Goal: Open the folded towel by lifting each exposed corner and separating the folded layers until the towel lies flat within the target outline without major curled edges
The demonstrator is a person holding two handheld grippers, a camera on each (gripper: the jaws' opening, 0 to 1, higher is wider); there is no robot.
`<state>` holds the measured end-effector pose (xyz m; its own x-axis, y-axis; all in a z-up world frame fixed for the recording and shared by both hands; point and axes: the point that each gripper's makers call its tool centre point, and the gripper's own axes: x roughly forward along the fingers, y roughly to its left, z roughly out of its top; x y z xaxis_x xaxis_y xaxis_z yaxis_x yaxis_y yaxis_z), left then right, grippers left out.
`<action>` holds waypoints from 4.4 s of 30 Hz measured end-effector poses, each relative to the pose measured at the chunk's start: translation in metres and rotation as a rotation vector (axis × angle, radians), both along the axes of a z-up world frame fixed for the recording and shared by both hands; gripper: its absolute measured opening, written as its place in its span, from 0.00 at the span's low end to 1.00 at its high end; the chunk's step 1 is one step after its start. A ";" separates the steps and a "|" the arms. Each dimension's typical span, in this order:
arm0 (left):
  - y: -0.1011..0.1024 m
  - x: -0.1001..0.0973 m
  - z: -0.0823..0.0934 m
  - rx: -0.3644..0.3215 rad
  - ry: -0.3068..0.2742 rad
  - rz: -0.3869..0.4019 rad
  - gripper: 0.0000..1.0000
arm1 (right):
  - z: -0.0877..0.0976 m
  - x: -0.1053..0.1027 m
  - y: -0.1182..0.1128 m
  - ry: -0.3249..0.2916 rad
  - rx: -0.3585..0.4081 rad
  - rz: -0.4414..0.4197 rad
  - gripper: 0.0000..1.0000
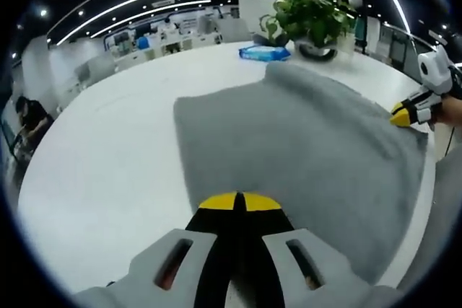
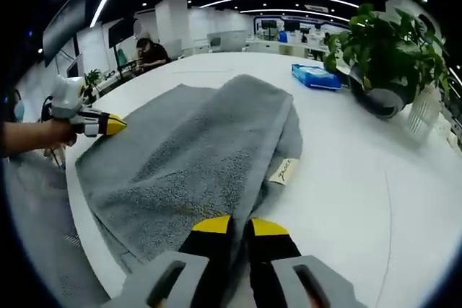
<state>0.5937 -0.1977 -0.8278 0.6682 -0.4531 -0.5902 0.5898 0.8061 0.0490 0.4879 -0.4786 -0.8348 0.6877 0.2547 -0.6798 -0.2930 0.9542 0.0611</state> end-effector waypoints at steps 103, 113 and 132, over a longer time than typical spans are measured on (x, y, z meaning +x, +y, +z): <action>-0.172 -0.066 0.078 -0.245 -0.053 -0.297 0.01 | 0.111 0.045 0.033 -0.130 0.294 -0.110 0.07; -0.143 -0.040 0.098 -0.262 -0.107 -0.222 0.02 | 0.085 0.041 0.033 -0.066 0.230 -0.090 0.07; -0.043 0.007 0.134 -0.254 -0.227 0.001 0.02 | 0.004 0.023 0.047 0.151 -0.040 0.083 0.14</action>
